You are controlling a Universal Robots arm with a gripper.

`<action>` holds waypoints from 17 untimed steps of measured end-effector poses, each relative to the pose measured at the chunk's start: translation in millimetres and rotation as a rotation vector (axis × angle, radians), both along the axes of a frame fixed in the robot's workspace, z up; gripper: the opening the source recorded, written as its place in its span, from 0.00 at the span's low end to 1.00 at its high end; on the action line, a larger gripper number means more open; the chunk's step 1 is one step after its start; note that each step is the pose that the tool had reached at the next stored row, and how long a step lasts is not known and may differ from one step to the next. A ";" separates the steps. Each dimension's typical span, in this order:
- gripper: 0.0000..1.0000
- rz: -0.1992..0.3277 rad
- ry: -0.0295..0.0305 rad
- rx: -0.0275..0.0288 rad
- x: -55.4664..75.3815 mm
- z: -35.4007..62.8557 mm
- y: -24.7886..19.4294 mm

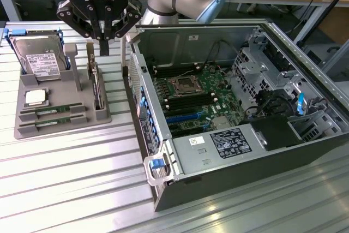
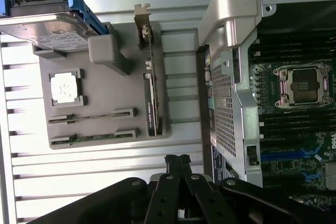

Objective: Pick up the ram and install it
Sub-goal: 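Reach for the ram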

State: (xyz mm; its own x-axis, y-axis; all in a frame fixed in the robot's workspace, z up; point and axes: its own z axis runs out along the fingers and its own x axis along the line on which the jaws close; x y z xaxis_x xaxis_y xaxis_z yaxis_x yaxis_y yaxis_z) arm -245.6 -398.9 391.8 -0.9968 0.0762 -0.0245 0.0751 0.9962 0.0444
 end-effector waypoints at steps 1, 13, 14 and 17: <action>0.10 0.000 0.0000 0.0000 -0.3 0.0 0.0; 0.10 0.000 0.0001 0.0000 -3.8 -0.1 0.0; 0.10 0.000 0.0000 0.0000 -3.9 -0.2 0.0; 0.10 0.000 0.0000 0.0000 -4.5 -0.2 0.0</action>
